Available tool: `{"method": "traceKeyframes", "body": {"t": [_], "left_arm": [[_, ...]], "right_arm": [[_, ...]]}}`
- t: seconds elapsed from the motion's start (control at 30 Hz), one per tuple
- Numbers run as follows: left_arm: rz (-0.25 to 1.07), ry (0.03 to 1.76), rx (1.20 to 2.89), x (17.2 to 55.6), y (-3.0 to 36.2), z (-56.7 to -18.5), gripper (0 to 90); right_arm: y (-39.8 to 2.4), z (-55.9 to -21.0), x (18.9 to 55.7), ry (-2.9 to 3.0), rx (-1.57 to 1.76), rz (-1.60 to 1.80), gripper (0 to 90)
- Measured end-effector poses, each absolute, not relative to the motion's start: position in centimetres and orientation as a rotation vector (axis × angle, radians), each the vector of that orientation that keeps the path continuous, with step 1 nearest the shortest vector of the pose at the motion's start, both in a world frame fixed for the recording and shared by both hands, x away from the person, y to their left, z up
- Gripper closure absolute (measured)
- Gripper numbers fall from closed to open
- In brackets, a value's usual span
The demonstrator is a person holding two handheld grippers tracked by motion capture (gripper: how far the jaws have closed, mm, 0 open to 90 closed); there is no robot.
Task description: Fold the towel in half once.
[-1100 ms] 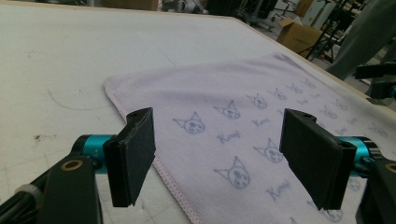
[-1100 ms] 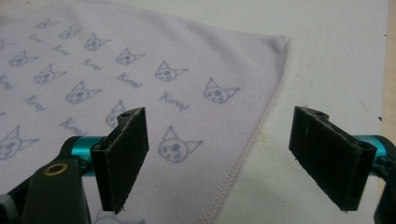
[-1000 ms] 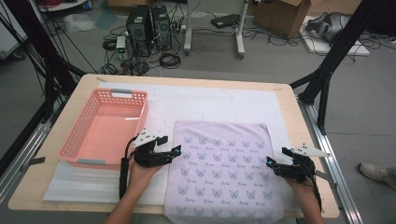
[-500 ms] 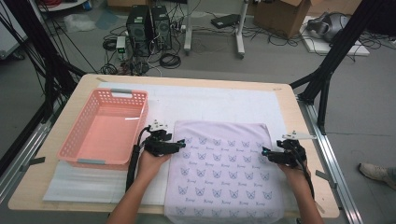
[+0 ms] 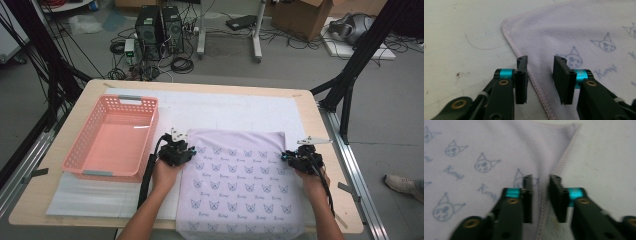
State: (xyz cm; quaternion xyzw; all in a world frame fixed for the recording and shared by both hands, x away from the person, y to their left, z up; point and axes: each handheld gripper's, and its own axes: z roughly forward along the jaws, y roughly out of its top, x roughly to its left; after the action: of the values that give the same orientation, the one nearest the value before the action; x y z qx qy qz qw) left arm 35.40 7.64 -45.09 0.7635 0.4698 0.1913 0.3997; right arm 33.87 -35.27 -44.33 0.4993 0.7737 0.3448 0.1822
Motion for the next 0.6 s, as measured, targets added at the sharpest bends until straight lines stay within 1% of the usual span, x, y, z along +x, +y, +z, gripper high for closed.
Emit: {"method": "traceKeyframes", "body": {"t": [0.03, 0.07, 0.17, 0.3, 0.37, 0.5, 0.6], "left_arm": [[0.448, 1.191, 1.915, 35.5, 7.7, -45.1, 79.9], [0.439, 1.205, 1.906, 35.6, 7.7, -45.1, 84.9], [0.406, 1.219, 1.894, 35.8, 7.9, -45.0, 86.2], [0.410, 1.235, 1.817, 36.3, 8.4, -44.1, 86.6], [0.418, 1.235, 1.790, 36.7, 8.4, -43.4, 86.7], [0.439, 1.238, 1.734, 37.4, 8.6, -42.1, 86.7], [0.417, 1.242, 1.721, 37.6, 9.0, -41.9, 86.7]], "right_arm": [[-35.3, -44.4, 34.0, 2.187, 1.416, 0.985, 83.1], [-35.3, -44.3, 34.1, 2.189, 1.421, 0.985, 83.8], [-35.3, -44.3, 34.2, 2.176, 1.431, 0.988, 85.3], [-35.8, -44.1, 34.3, 2.123, 1.430, 0.989, 87.0], [-36.4, -43.9, 34.6, 2.095, 1.471, 1.042, 87.1], [-36.9, -42.8, 34.9, 2.031, 1.462, 1.096, 87.2], [-37.1, -42.0, 35.1, 1.994, 1.461, 1.170, 87.1]]}}
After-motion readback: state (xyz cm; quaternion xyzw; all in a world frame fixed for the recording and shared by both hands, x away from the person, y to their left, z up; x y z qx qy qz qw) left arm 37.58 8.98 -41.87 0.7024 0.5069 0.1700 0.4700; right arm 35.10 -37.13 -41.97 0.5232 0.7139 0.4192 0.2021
